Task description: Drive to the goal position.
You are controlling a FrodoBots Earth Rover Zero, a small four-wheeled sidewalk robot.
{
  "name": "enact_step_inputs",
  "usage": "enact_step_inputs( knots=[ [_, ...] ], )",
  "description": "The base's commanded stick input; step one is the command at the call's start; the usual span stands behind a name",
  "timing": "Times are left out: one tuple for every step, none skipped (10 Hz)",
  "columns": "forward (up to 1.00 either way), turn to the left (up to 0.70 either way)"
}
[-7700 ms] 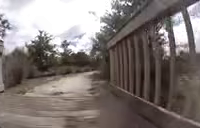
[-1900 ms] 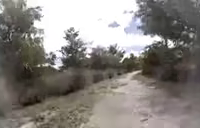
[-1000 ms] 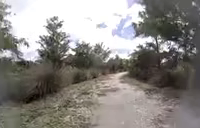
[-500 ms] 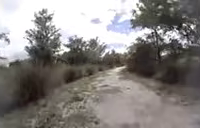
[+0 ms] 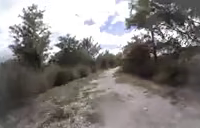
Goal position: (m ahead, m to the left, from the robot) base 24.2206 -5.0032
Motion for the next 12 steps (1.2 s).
enact_step_inputs(
  knots=[
    [1.0,-0.31],
    [1.0,-0.4],
    [1.0,-0.36],
    [1.0,-0.11],
    [1.0,0.0],
    [1.0,0.0],
    [1.0,0.0],
    [1.0,0.0],
    [1.0,0.0],
    [1.0,0.0],
    [1.0,0.0],
    [1.0,0.0]
  ],
)
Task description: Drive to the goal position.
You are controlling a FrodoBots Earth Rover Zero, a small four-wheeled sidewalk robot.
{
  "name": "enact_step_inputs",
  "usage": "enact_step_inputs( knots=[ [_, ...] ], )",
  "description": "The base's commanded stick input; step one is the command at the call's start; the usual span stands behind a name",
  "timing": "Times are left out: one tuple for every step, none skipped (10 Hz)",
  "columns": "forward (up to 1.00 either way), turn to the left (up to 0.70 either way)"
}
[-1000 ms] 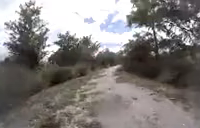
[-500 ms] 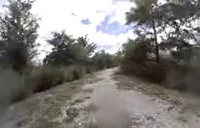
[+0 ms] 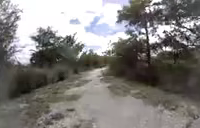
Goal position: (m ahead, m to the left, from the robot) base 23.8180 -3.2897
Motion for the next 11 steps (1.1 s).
enact_step_inputs(
  knots=[
    [1.0,0.0],
    [1.0,0.0],
    [1.0,0.0],
    [1.0,0.0],
    [1.0,0.15],
    [1.0,0.39],
    [1.0,0.4],
    [1.0,0.4],
    [1.0,0.36],
    [1.0,0.0],
    [1.0,0.0]
  ],
)
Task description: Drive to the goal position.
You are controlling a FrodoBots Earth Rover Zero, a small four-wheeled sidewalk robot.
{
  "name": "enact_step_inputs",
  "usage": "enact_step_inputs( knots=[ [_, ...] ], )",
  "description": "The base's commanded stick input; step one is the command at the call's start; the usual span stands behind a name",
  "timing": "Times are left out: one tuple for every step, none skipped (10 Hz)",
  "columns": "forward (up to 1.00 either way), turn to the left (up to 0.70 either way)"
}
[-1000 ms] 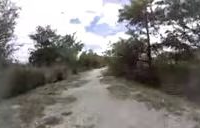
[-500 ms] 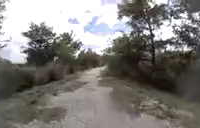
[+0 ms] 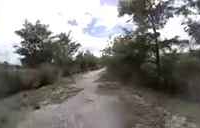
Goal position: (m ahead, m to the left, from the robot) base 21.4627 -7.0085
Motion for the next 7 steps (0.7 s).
enact_step_inputs(
  knots=[
    [1.0,0.0],
    [1.0,0.0],
    [1.0,0.0],
    [1.0,0.0],
    [1.0,0.0],
    [1.0,0.0],
    [1.0,0.0]
  ],
)
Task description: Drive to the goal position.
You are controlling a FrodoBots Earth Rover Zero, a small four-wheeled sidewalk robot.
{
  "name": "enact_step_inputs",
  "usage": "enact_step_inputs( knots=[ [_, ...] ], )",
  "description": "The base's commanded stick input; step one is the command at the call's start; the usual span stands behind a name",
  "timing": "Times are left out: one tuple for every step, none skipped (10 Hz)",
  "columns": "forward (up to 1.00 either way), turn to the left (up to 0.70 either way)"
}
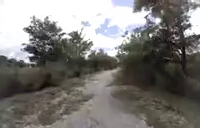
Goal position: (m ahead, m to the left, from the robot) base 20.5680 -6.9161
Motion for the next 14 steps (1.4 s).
enact_step_inputs(
  knots=[
    [1.0,0.0],
    [1.0,0.0],
    [1.0,0.0],
    [1.0,0.0],
    [1.0,0.0],
    [1.0,0.0],
    [1.0,0.0],
    [1.0,0.0],
    [1.0,0.0],
    [1.0,0.0],
    [1.0,0.0],
    [1.0,0.0],
    [1.0,0.0],
    [1.0,0.0]
  ],
)
